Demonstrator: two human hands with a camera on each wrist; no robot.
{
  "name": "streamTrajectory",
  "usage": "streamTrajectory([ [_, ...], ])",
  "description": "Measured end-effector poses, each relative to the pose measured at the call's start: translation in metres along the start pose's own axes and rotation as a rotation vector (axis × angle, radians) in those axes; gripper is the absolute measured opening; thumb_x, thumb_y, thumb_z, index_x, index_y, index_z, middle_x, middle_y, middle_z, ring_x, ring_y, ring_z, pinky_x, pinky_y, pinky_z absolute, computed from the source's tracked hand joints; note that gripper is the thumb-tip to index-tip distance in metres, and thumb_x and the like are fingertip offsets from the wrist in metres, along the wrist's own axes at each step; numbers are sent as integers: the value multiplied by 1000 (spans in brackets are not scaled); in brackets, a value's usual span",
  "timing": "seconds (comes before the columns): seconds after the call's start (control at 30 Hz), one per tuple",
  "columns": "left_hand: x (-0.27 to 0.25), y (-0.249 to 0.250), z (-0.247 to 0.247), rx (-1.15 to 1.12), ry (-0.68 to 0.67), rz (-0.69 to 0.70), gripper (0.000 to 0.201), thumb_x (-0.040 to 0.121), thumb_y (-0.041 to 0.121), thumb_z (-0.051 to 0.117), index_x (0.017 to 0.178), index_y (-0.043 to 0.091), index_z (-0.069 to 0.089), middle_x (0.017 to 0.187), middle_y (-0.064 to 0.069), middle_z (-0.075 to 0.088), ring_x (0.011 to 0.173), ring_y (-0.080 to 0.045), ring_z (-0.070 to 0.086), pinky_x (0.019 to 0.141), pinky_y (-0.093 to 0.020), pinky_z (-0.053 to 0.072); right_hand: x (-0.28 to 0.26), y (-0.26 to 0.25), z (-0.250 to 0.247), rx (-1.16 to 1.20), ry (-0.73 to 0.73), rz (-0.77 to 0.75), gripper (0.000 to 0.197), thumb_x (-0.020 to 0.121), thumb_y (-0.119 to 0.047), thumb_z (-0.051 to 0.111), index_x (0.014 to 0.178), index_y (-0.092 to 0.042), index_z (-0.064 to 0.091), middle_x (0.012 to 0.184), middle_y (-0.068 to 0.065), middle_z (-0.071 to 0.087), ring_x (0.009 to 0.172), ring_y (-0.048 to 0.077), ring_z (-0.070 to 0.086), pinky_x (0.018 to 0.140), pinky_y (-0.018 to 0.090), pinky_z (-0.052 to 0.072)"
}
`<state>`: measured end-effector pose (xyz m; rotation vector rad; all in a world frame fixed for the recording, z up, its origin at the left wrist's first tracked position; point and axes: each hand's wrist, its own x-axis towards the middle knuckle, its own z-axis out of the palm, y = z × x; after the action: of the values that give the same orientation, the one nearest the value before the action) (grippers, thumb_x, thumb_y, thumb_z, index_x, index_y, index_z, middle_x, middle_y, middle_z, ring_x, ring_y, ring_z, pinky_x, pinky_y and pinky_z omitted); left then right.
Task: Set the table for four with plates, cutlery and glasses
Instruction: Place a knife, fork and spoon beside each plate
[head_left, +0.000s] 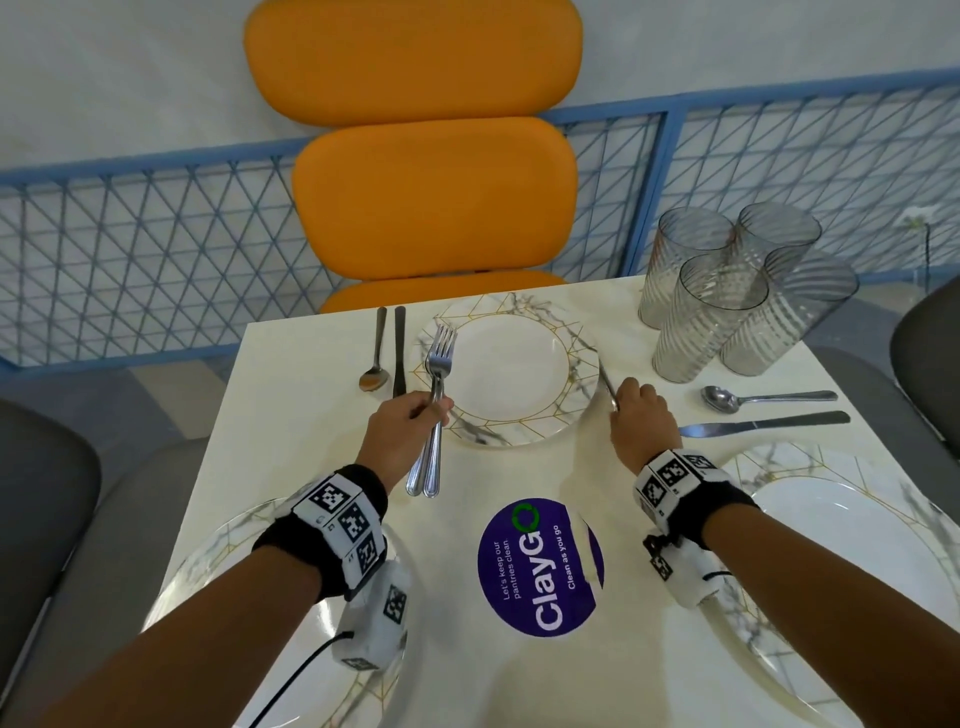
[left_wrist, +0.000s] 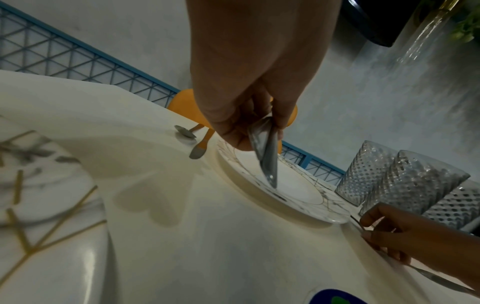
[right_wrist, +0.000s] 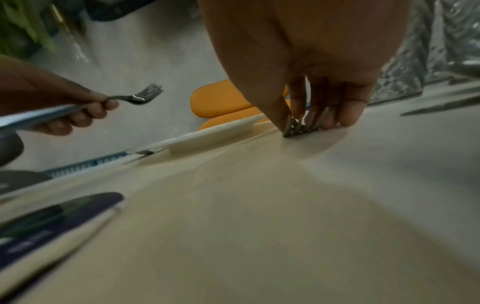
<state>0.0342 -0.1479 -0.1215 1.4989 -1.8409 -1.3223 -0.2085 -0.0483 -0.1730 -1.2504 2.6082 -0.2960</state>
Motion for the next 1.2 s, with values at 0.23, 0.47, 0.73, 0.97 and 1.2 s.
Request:
streamTrajectory([
  [0.23,-2,-6,-1,-17,-5,-11,29,90,32,58,87,6,68,82,-11,59,75,-17,47,66,-21,36,27,-5,-6,-74,-4,24,45,89,-2,46,132,-12,35,122,17,46,110,35,49,88,39,44],
  [0.47,5,-7,-7,1,14,-4,30,90,32,57,84,5,67,85,-14,62,77,-17,49,67,-21,36,41,-15,-11,-156,-115,17,41,92,-2,39,133,-3,36,132,16,34,120,35,37,95,40,42],
  [0.73,4,-9,-10,-15,28,-1,30,90,32,58,88,3,68,87,-17,63,77,-18,49,69,-22,37,65,-22,-17,-221,-99,-20,45,94,-5,37,138,-2,31,137,15,35,123,35,38,99,41,39],
  [0.97,8,-14,-11,3,33,-18,31,90,33,57,88,4,68,85,-15,62,77,-19,49,68,-22,37,64,-20,-8,-238,-153,-26,44,95,-4,35,137,3,30,143,14,28,124,34,39,103,38,36],
  [1.2,8,-15,-12,20,28,-2,32,90,33,56,91,4,68,89,-20,64,77,-19,50,68,-22,37,88,-19,-9,-216,-160,-58,41,93,-1,33,135,0,36,144,11,31,120,39,40,100,42,37],
])
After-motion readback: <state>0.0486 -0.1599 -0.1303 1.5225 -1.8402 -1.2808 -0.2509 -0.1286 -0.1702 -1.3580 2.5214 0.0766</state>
